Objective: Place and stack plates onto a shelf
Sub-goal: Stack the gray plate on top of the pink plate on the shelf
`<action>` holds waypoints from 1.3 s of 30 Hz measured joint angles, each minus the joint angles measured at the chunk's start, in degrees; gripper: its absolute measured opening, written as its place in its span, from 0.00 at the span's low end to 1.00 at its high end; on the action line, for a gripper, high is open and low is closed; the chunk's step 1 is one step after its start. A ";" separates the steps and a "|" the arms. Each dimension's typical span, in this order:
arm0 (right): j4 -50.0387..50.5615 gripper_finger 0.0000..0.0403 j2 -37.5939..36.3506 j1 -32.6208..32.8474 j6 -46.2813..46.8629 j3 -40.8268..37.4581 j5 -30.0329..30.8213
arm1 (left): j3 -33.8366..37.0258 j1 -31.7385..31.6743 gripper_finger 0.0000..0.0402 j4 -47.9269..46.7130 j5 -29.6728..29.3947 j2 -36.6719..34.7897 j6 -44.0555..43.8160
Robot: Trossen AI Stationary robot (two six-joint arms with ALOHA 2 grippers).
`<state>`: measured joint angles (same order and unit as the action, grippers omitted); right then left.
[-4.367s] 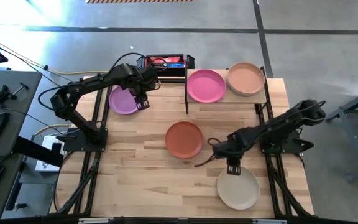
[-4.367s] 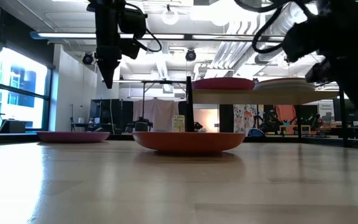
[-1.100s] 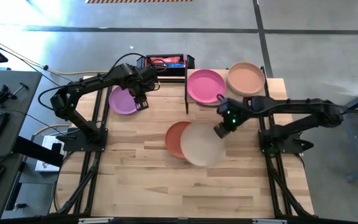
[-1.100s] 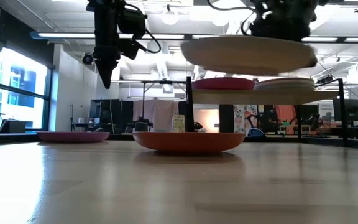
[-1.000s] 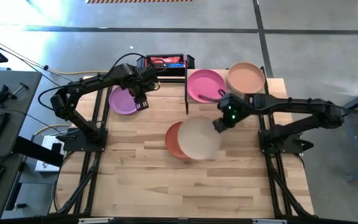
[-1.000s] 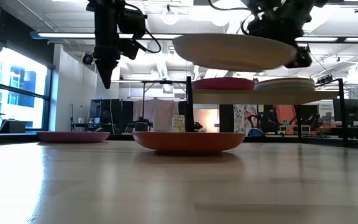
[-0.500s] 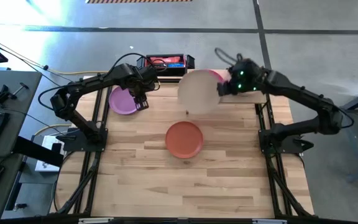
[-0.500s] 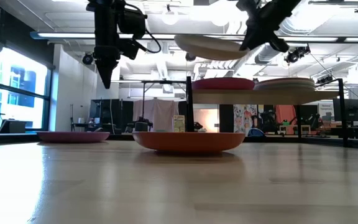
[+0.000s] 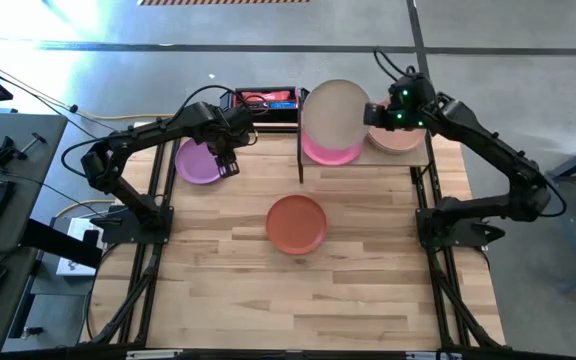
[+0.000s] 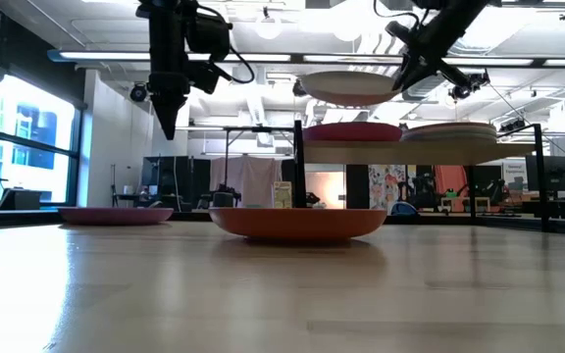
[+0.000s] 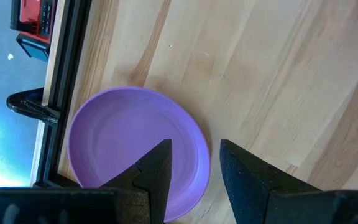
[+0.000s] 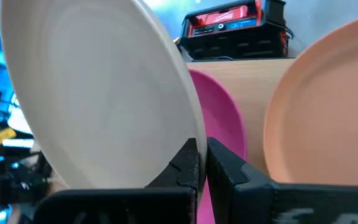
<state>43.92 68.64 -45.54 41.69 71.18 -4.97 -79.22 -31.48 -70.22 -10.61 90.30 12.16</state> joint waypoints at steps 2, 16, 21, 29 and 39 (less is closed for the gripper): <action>0.00 0.00 0.00 -0.38 1.68 0.00 -0.20 | 0.00 0.00 0.31 0.03 0.00 0.00 -0.02; 5.57 0.00 6.11 1.32 4.43 0.02 -3.82 | 0.00 0.02 0.31 1.04 0.00 0.00 -0.05; 6.02 0.00 7.61 1.29 4.42 0.02 -2.21 | 0.00 0.02 0.31 1.06 0.02 0.02 -0.04; 5.33 0.00 9.59 1.27 4.14 0.02 -1.99 | 0.00 0.02 0.31 1.06 0.02 0.02 0.00; 5.07 0.05 9.68 1.28 1.81 0.02 -1.69 | 0.00 0.02 0.31 1.07 0.02 0.02 0.02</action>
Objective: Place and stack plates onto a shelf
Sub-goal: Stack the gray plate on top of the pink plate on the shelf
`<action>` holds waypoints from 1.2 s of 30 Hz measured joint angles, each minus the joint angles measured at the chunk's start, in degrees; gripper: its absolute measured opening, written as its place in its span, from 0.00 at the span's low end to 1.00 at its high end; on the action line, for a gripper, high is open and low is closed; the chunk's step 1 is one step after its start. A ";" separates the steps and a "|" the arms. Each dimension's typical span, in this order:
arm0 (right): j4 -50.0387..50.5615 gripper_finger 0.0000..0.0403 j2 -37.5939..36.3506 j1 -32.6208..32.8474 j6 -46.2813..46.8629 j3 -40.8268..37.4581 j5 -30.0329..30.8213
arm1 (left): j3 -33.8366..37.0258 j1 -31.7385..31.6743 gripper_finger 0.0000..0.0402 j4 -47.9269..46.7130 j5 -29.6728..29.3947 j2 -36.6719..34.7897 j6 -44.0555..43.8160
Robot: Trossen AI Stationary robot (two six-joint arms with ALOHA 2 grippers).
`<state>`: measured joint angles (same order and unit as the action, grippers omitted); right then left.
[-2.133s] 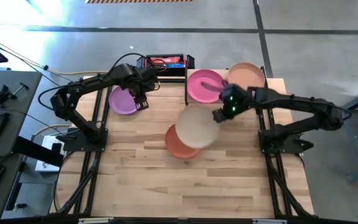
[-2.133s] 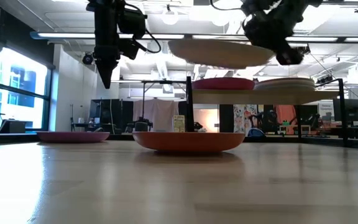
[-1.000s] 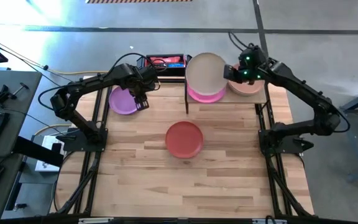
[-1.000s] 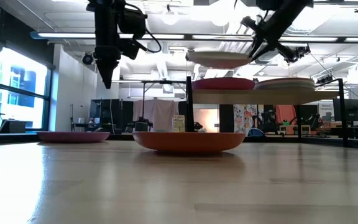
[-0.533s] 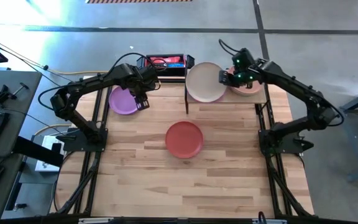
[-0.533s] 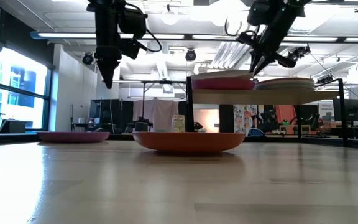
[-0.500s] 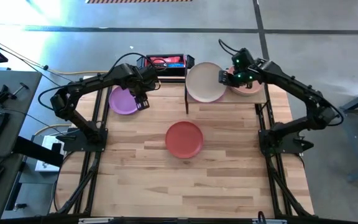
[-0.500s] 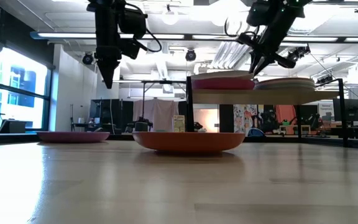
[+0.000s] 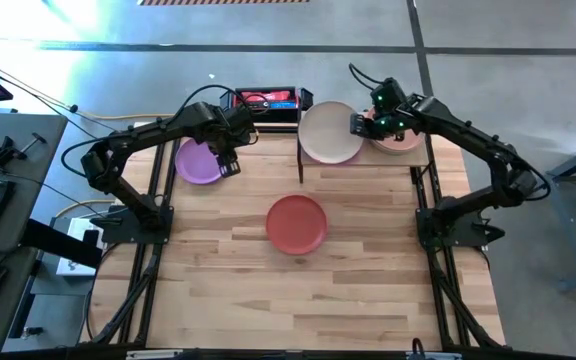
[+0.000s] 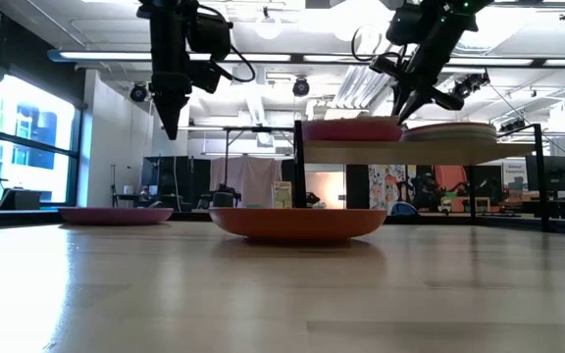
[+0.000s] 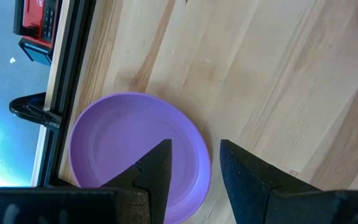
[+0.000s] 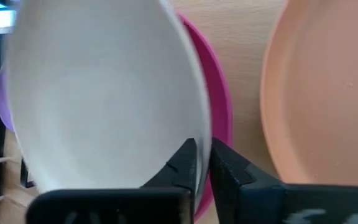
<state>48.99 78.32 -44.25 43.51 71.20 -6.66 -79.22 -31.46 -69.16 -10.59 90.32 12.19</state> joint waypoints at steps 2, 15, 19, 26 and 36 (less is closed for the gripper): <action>0.00 0.09 0.00 -0.02 0.00 0.00 -0.02 | 0.00 0.00 0.31 0.01 -0.02 0.00 -0.01; -0.02 0.25 -0.02 -1.58 -0.04 0.00 -4.59 | 0.00 0.00 0.31 0.05 0.00 0.00 -0.02; 0.04 0.26 -0.02 -2.31 -0.42 0.00 -5.88 | 0.00 0.00 0.31 0.06 0.00 0.00 -0.02; 0.07 0.26 -0.92 -2.77 -1.12 0.00 -6.98 | 0.00 0.00 0.31 0.06 -0.01 0.00 -0.03; 1.62 0.26 -3.45 -3.01 -1.53 0.00 -5.57 | 0.00 0.00 0.31 0.06 -0.02 0.00 -0.02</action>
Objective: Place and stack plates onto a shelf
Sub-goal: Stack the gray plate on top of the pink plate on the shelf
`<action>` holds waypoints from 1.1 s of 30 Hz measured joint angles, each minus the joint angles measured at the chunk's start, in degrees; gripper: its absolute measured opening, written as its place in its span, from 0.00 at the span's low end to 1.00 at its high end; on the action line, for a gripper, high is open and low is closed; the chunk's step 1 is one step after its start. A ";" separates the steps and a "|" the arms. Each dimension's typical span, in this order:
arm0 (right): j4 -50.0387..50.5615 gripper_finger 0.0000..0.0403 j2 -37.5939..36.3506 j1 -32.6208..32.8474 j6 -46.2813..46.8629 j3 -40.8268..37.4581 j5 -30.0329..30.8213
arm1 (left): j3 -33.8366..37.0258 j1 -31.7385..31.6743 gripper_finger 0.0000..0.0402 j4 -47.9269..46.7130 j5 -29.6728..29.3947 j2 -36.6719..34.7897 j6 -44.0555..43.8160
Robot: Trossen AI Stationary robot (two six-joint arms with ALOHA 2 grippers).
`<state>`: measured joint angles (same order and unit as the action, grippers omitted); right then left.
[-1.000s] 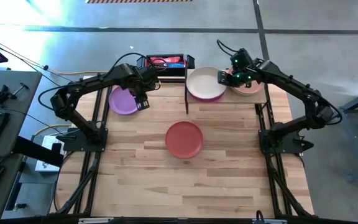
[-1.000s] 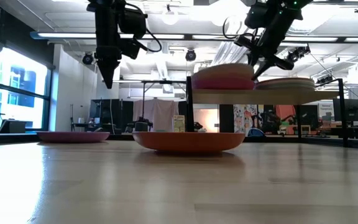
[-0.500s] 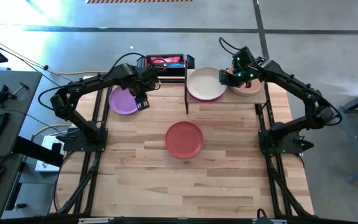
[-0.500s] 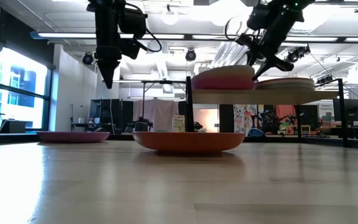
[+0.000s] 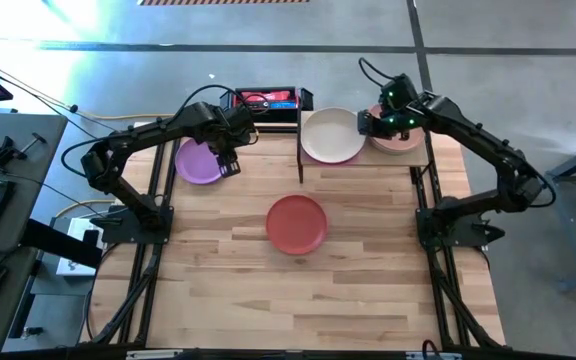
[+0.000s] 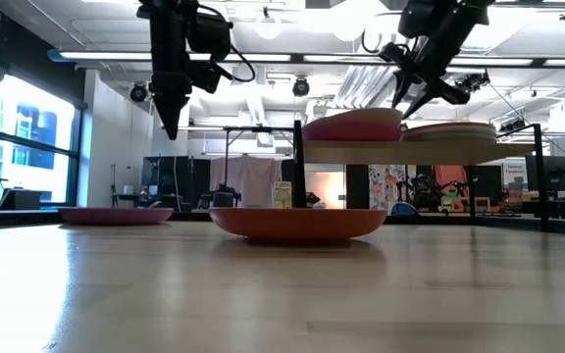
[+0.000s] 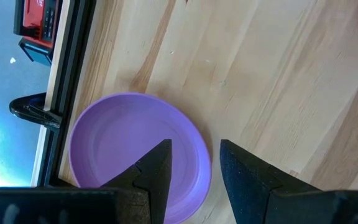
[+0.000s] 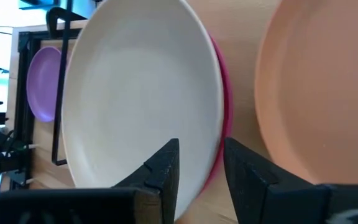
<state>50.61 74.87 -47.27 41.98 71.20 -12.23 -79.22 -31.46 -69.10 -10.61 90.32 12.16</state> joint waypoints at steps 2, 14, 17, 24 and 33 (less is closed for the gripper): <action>0.57 0.26 0.00 0.00 0.00 0.00 0.00 | 0.00 -0.02 0.31 0.02 0.02 0.00 0.00; 2.00 0.26 -0.48 2.57 0.61 0.04 -1.62 | 0.00 0.00 0.31 0.33 0.02 0.00 -0.08; 2.24 0.26 -0.46 3.33 0.69 0.04 -1.28 | 0.00 0.00 0.31 0.56 0.02 0.00 -0.09; 4.98 0.26 -0.56 4.02 0.41 0.04 2.19 | 0.00 0.00 0.31 2.23 0.02 0.00 -0.09; 4.83 0.26 -5.31 4.59 1.59 0.04 2.38 | 0.00 0.00 0.31 2.31 0.02 0.00 -0.15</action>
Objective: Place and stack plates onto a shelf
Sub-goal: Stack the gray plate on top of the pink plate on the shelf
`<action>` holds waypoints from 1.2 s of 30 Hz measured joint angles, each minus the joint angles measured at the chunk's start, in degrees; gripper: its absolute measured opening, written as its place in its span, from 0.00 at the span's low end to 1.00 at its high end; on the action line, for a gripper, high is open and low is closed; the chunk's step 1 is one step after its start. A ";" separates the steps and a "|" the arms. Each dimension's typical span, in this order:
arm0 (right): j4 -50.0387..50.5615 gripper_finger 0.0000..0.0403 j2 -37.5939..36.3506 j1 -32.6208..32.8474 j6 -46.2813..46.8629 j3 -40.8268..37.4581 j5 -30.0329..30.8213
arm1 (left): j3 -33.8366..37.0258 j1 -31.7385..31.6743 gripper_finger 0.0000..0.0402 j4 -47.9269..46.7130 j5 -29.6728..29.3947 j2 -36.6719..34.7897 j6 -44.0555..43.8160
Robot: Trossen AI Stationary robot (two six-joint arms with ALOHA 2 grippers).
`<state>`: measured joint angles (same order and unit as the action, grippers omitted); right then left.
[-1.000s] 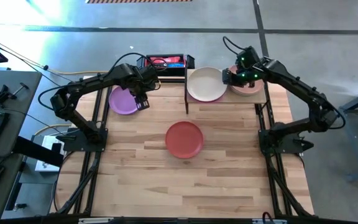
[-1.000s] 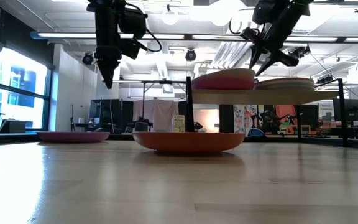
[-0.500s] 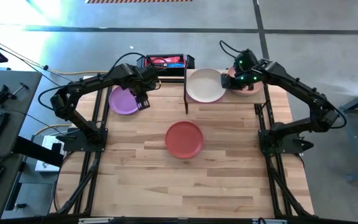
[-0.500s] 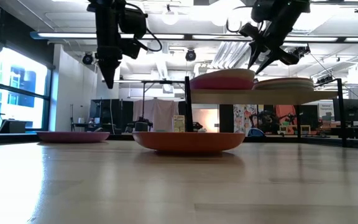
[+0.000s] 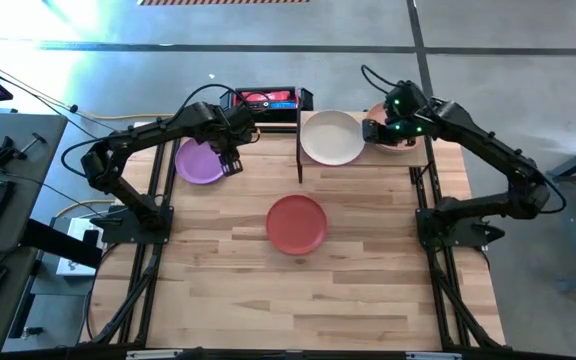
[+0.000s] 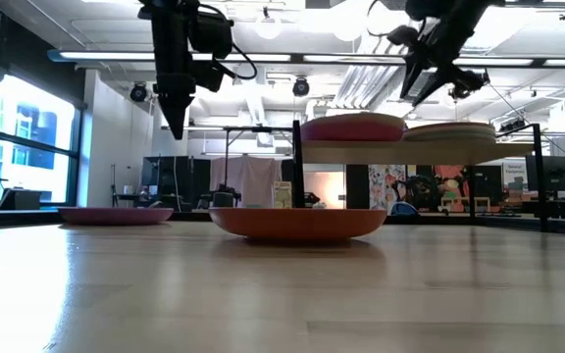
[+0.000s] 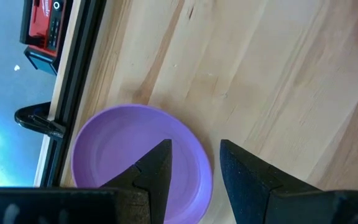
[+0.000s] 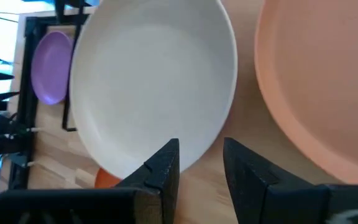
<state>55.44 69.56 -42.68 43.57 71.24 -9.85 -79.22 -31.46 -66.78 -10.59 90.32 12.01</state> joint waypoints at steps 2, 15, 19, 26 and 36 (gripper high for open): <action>0.00 0.26 -0.61 0.94 0.34 0.00 0.22 | 0.00 0.00 0.31 0.04 0.00 0.00 0.00; -6.16 0.26 2.24 13.96 7.21 -0.02 0.42 | 0.00 0.00 0.31 0.70 0.00 0.00 0.06; -8.32 0.26 4.48 17.50 7.71 -0.02 0.36 | 0.00 0.00 0.31 0.70 0.00 0.00 0.02; -9.57 0.26 10.08 20.93 9.03 -0.02 0.38 | 0.00 0.00 0.31 0.70 0.00 0.00 0.04; -13.49 0.26 13.79 20.94 9.10 -0.02 2.65 | 0.00 -0.02 0.31 0.66 0.00 0.00 0.02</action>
<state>41.95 83.35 -21.74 52.66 71.22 -7.20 -79.22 -31.48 -66.13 -10.59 90.32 12.03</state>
